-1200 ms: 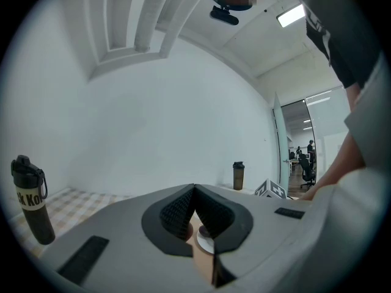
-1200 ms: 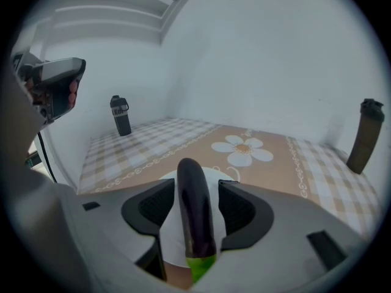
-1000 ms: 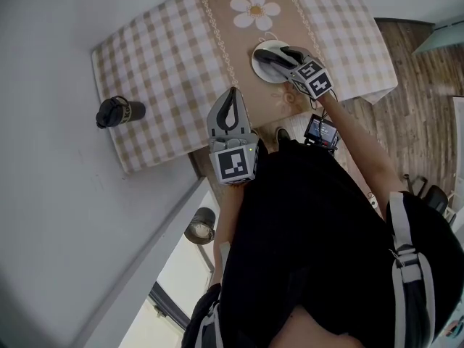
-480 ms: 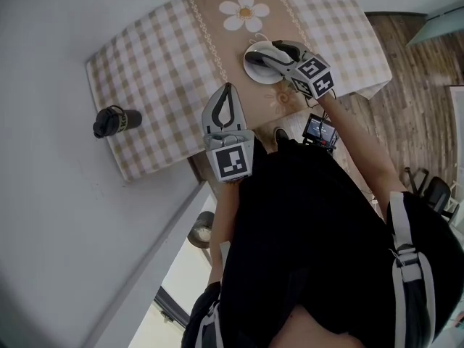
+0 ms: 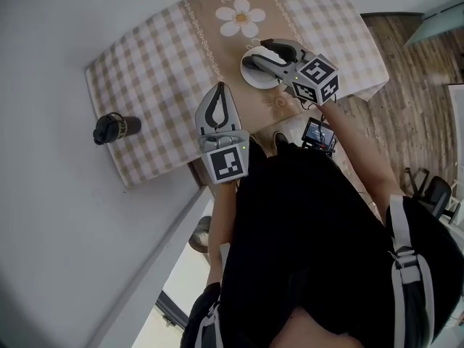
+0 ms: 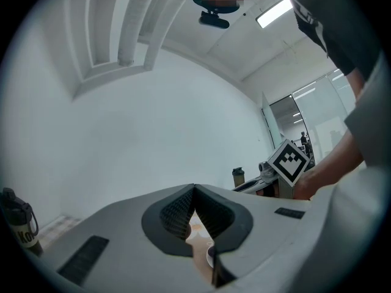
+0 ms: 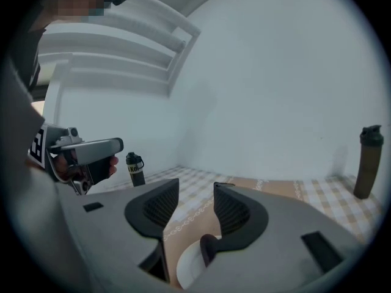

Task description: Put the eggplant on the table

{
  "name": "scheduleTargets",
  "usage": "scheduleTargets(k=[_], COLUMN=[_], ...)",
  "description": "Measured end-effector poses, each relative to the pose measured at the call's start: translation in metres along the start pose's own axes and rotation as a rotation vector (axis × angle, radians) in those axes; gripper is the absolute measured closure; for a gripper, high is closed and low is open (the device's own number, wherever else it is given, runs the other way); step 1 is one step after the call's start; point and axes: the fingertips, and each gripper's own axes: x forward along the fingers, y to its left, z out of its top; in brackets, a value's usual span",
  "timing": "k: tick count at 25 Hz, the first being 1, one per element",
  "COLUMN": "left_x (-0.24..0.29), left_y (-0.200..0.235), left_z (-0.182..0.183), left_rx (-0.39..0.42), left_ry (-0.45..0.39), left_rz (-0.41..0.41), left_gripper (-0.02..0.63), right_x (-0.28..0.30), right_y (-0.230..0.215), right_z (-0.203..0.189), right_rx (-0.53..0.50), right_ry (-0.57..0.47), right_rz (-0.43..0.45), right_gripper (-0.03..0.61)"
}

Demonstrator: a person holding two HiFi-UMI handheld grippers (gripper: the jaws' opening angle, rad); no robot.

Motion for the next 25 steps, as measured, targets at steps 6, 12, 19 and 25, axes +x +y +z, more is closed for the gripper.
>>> scheduleTargets(k=[6,12,19,25], left_x=[0.008,0.014,0.018,0.015], left_y=[0.006,0.015,0.015,0.004], left_z=[0.017,0.038,0.066,0.083], left_rx=[0.029,0.049,0.073,0.092], left_ry=[-0.035,-0.074,-0.132,-0.166], left_rz=[0.021,0.046,0.059,0.04], left_gripper=[0.606,0.606,0.606,0.605], right_x=[-0.011,-0.024,-0.058,-0.094], right_y=[0.011,0.028,0.037,0.043], right_z=[0.044,0.079,0.134,0.168], right_rx=[-0.02,-0.059,-0.125,-0.098], right_ry=[-0.102,-0.167,-0.319,-0.464], right_rz=[-0.026,-0.012,-0.062,-0.12], right_gripper=[0.407,0.407,0.408,0.453])
